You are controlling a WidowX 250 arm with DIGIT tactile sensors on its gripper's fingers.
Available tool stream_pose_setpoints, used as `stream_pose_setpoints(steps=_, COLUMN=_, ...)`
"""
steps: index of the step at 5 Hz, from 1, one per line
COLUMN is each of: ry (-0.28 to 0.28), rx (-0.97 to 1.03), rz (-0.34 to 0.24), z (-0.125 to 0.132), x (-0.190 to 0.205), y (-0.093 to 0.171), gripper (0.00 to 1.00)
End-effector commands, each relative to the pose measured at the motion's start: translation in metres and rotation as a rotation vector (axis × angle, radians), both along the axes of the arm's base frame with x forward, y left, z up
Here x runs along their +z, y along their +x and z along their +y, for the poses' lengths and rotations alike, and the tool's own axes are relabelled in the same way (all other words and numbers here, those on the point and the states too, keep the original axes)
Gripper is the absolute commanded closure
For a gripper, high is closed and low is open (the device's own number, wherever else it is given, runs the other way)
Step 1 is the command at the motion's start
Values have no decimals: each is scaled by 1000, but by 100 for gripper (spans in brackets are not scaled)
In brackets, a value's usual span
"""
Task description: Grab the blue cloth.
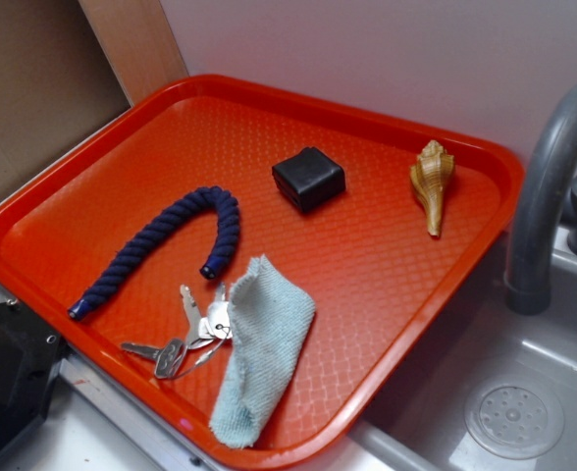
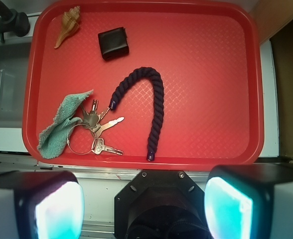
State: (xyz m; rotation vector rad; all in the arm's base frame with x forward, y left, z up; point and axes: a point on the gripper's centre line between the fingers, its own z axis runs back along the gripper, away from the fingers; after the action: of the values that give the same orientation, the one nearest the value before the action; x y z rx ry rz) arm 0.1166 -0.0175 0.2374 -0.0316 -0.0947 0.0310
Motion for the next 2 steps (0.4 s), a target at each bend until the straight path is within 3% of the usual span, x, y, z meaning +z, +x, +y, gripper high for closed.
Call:
stream_pose_setpoints(steps=1, ry=0, rx=0, rz=0, z=0, x=0, y=0, gripper=0)
stream_pose_setpoints(steps=2, ry=-5, rx=135, rz=-4, z=-23, x=-25, y=20, gripper=0)
